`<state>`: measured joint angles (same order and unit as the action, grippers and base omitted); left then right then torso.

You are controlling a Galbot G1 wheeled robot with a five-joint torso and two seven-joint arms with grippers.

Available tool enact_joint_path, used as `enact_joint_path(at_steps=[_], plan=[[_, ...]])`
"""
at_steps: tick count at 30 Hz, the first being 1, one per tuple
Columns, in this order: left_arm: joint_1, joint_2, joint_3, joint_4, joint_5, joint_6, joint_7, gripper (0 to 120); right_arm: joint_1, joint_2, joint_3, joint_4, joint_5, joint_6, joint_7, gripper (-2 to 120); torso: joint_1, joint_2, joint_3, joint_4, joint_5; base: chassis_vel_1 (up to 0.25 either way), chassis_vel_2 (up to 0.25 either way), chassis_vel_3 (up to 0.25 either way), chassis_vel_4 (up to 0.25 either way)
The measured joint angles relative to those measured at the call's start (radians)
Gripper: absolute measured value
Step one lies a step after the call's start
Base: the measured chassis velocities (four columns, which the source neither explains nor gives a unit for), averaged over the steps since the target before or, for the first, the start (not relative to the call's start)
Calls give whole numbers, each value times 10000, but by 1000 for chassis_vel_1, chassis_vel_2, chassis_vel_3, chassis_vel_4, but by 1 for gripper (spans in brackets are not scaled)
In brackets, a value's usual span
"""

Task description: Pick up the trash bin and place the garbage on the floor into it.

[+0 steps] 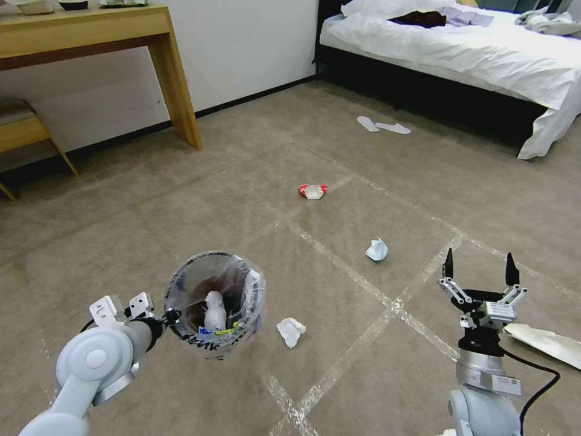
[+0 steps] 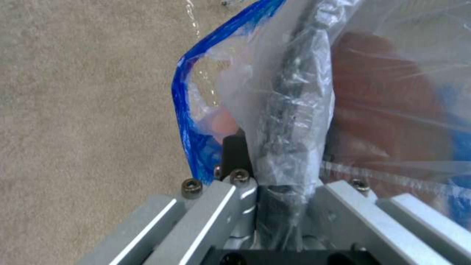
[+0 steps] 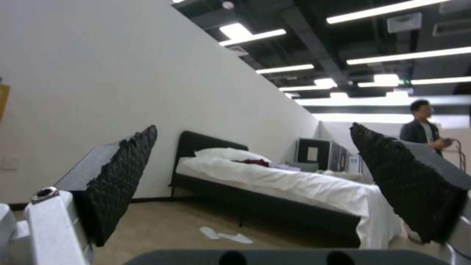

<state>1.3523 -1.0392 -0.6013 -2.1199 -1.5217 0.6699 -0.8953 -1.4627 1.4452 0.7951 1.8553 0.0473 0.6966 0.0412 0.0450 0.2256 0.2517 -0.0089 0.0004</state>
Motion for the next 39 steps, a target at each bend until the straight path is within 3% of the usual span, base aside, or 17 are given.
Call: enact_joint_path(at_steps=[4,6,7,9,10,12,13,16,18,19,21,23,25,27,31,34,39], plan=[[7,30,9,-6,-6,2,-4,0,-59,-579,264,-31,293,-77,-495,100,-3,1,-3,1,0,0,0,0,0],[9,96,10,-14,-39,4,-2,0,-242,-1381,693,-189,1128,-341,-1816,100,-3,1,-3,0,3,0,0,0,0],[9,96,10,-14,-39,4,-2,0,-242,-1381,693,-189,1128,-341,-1816,100,-3,1,-3,0,3,0,0,0,0],[27,192,23,-21,-49,9,40,0,-518,-3078,887,-866,2074,-394,-3206,100,-4,1,-3,-4,5,0,0,0,0],[27,192,23,-21,-49,9,40,0,-518,-3078,887,-866,2074,-394,-3206,100,-4,1,-3,-4,5,0,0,0,0],[29,242,26,-20,-54,11,102,0,-549,-4593,869,-1881,2584,-45,-4217,100,-4,1,-2,1,-1,0,0,0,0],[29,256,29,-17,-59,11,135,0,-508,-5573,703,-2756,2955,267,-5217,100,-3,1,-2,0,3,0,0,0,0],[40,266,29,-13,-52,11,139,0,-426,-6285,466,-3407,3297,474,-6041,100,-3,1,-1,-4,8,0,0,0,0],[128,248,44,-6,22,12,162,0,364,-7873,-542,-5065,3686,1041,-7904,100,-3,1,-2,-1,0,0,0,0,0],[128,248,44,-6,22,12,162,0,364,-7873,-542,-5065,3686,1041,-7904,100,-3,1,-2,-1,0,0,0,0,0],[178,157,53,34,151,12,190,0,1088,-8716,-1457,-6012,3541,1129,-9248,100,-3,0,-1,4,2,0,0,0,0],[191,126,63,51,203,12,201,0,1361,-8958,-1828,-6330,3527,1133,-9692,100,-3,0,-1,4,3,0,0,0,0],[94,98,225,156,305,12,244,0,1818,-9865,-2699,-7079,2761,1142,-10693,100,-3,0,-1,5,4,0,0,0,0],[-9,105,325,229,316,18,300,0,1857,-10326,-3099,-7268,2250,1149,-10902,100,-3,0,-1,-8,-6,0,0,0,0],[-124,98,355,342,342,33,349,0,1951,-11098,-4253,-7425,1473,1155,-10938,100,-3,1,-1,-5,-4,0,0,0,0],[-191,66,453,417,408,43,402,0,2043,-11175,-4908,-7610,1146,1155,-10959,100,-3,0,-1,4,3,0,0,0,0],[-279,-47,596,566,571,53,492,0,2106,-10920,-5740,-7829,527,1154,-10973,100,-3,1,-1,-2,-1,0,0,0,0]])
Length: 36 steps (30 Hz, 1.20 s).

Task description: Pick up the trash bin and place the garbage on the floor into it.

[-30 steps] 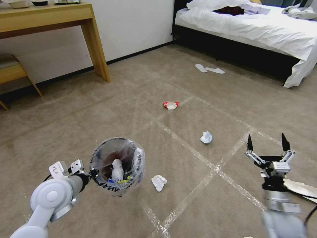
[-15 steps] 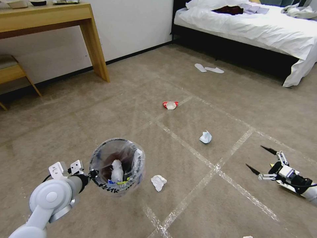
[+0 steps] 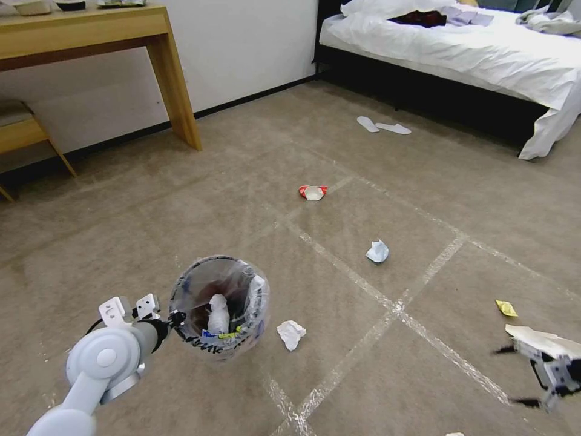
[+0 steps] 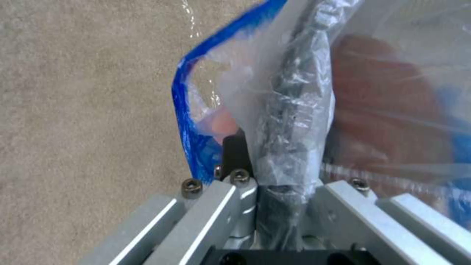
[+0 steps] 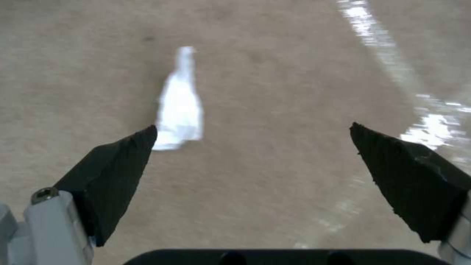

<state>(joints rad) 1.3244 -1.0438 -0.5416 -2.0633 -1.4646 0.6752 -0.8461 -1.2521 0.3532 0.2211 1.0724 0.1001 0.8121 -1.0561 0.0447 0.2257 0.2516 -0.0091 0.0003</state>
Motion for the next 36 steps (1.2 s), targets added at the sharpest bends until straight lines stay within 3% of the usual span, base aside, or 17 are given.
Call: enact_joint_path(at_steps=[9,12,18,36], plan=[[-173,-75,89,228,83,21,47,0,329,1227,-984,-1158,-1547,-3,668,100,0,-1,-1,2,0,0,0,0,0],[-190,-141,93,342,171,24,71,0,398,2136,-1088,-1774,-2962,-16,2125,100,0,0,-1,0,-1,0,0,0,0],[-149,-157,147,369,327,25,79,0,439,2981,-1100,-2124,-3834,-28,3124,100,0,0,0,2,-1,0,0,0,0],[32,-167,92,325,509,-11,147,0,1134,3967,-999,-3041,-5107,-89,4163,100,0,0,0,2,1,0,0,0,0]])
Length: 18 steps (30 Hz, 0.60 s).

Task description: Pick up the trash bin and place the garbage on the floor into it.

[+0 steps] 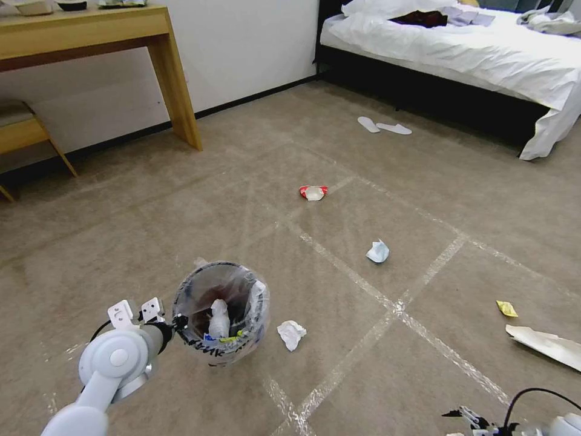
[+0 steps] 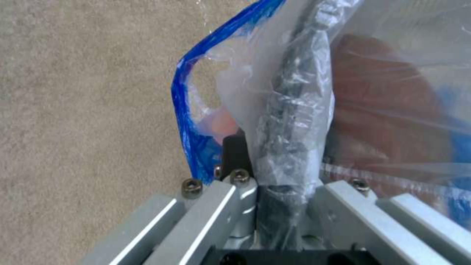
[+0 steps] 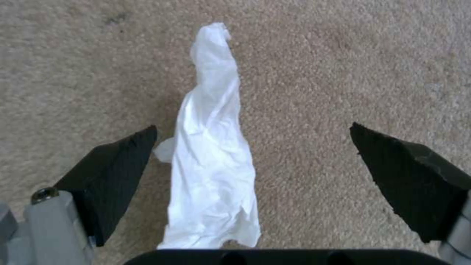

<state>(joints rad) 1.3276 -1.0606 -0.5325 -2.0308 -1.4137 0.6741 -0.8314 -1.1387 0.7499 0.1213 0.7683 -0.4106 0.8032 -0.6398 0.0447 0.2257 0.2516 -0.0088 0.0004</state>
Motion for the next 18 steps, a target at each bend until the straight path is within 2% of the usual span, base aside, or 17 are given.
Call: enact_joint_path(at_steps=[7,9,11,18], plan=[[26,-28,-14,-28,46,-12,3,0,-189,-190,356,-32,26,27,69,100,0,0,0,-3,-5,0,0,0,0],[19,-41,-4,-29,51,-13,6,0,-240,-199,442,49,276,29,69,100,0,0,0,-4,-4,0,0,0,0],[-48,-66,71,-29,74,-18,8,0,-326,-197,499,354,1201,33,70,100,0,0,0,-1,-1,0,0,0,0],[-89,-98,156,-47,105,-30,-9,0,-250,1,601,421,1964,33,221,100,0,0,0,1,0,0,0,0,0]])
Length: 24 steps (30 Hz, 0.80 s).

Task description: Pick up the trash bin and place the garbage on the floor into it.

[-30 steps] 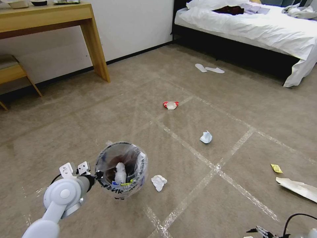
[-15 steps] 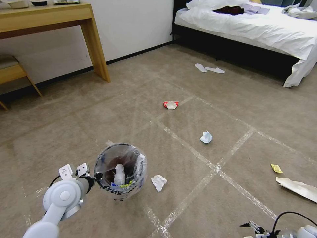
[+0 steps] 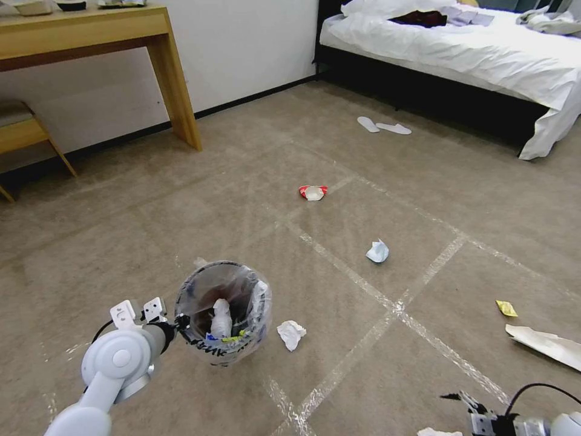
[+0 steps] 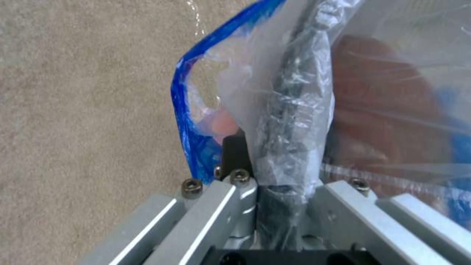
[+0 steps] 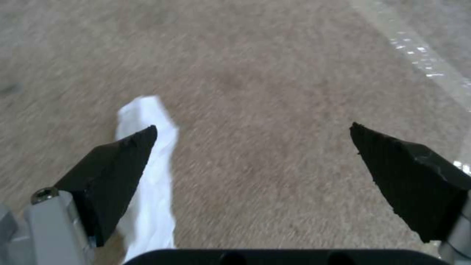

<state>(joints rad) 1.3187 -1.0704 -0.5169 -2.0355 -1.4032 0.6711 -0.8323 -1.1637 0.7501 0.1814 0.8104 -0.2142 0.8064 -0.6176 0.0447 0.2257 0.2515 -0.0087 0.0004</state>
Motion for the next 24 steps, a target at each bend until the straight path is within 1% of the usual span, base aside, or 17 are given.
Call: enact_joint_path(at_steps=[2,3,5,7,9,10,11,12,13,14,15,16,17,18,19,21,24], plan=[[85,43,-32,-25,3,-1,-1,0,-86,41,-51,-70,1018,0,-6,100,0,0,0,-3,-3,0,0,0,0],[85,43,-32,-25,3,-1,-1,0,-86,41,-51,-70,1018,0,-6,100,0,0,0,-3,-3,0,0,0,0],[138,76,-71,-52,10,-3,-1,0,-169,90,-29,7,1536,1,-30,100,0,0,0,-4,-3,0,0,0,0],[147,76,-72,-64,10,-4,0,0,-215,163,122,117,1707,3,10,100,0,0,0,-3,-2,0,0,0,0],[126,56,-69,-76,12,-7,0,0,-261,365,407,223,2454,6,219,100,0,0,0,0,-5,0,0,0,0],[126,56,-69,-76,12,-7,0,0,-261,365,407,223,2454,6,219,100,0,0,0,0,-5,0,0,0,0],[109,42,-63,-80,12,-8,0,0,-317,462,474,279,3018,6,302,100,0,0,0,1,-4,0,0,0,0],[104,39,-58,-80,14,-11,-1,0,-365,594,596,352,3540,6,474,100,0,0,0,-4,-3,0,0,0,0],[104,39,-58,-80,14,-11,-1,0,-365,594,596,352,3540,6,474,100,0,0,0,-4,-3,0,0,0,0],[98,39,-49,-81,14,-11,-3,0,-400,789,858,526,4139,6,783,100,0,0,0,-7,0,0,0,0,0],[98,43,-48,-82,13,-11,-3,0,-436,964,1156,796,4653,5,1069,100,0,0,0,-5,0,0,0,0,0],[98,43,-48,-82,13,-11,-3,0,-436,964,1156,796,4653,5,1069,100,0,0,0,-5,0,0,0,0,0],[113,54,-52,-83,14,-13,-5,0,-501,1125,1422,1171,5213,6,1550,100,0,0,0,0,-6,0,0,0,0],[162,60,-88,-97,13,-14,-12,0,-555,1235,1567,1475,5609,6,1923,100,0,0,0,-1,-5,0,0,0,0],[162,60,-88,-97,13,-14,-12,0,-555,1235,1567,1475,5609,6,1923,100,0,0,0,-1,-5,0,0,0,0],[318,55,-198,-194,19,-17,-37,0,-580,1322,1692,1891,6068,-7,2310,100,0,0,0,-1,-2,0,0,0,0],[437,39,-266,-277,25,-20,-52,0,-578,1337,1768,2195,6247,-12,2457,100,0,0,0,0,-1,0,0,0,0]])
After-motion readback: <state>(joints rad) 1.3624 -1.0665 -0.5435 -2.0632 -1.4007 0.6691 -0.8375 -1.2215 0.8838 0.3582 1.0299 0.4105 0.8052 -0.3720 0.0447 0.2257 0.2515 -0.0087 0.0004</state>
